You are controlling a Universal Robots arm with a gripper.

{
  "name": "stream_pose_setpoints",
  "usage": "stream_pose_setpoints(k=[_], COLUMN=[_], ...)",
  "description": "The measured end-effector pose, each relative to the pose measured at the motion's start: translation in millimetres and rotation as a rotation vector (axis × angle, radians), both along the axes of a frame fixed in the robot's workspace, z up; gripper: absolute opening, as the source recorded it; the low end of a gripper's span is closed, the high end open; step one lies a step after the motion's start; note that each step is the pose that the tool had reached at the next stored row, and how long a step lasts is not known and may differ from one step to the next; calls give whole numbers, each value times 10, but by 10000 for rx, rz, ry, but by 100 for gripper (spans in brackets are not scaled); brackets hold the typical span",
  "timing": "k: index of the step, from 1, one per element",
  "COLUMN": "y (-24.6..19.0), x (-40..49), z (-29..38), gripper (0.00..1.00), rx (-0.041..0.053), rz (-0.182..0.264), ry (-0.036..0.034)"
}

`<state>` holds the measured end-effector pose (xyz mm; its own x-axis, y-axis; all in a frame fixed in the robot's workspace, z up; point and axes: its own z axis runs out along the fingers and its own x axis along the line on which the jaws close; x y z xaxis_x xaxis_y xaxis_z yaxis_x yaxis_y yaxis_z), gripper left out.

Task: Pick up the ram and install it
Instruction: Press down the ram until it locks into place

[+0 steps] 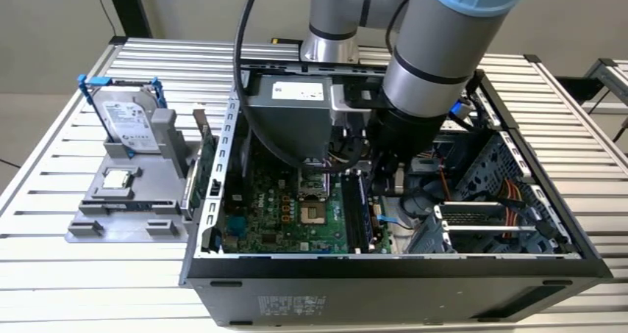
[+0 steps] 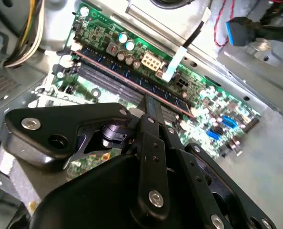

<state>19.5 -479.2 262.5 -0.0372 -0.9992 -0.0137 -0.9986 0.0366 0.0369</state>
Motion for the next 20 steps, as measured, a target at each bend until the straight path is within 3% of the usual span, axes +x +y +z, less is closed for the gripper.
stream_pose_setpoints(k=[20], y=[0], x=[0], z=[242], gripper=[0], rx=[-61], rz=[13], ry=[5])
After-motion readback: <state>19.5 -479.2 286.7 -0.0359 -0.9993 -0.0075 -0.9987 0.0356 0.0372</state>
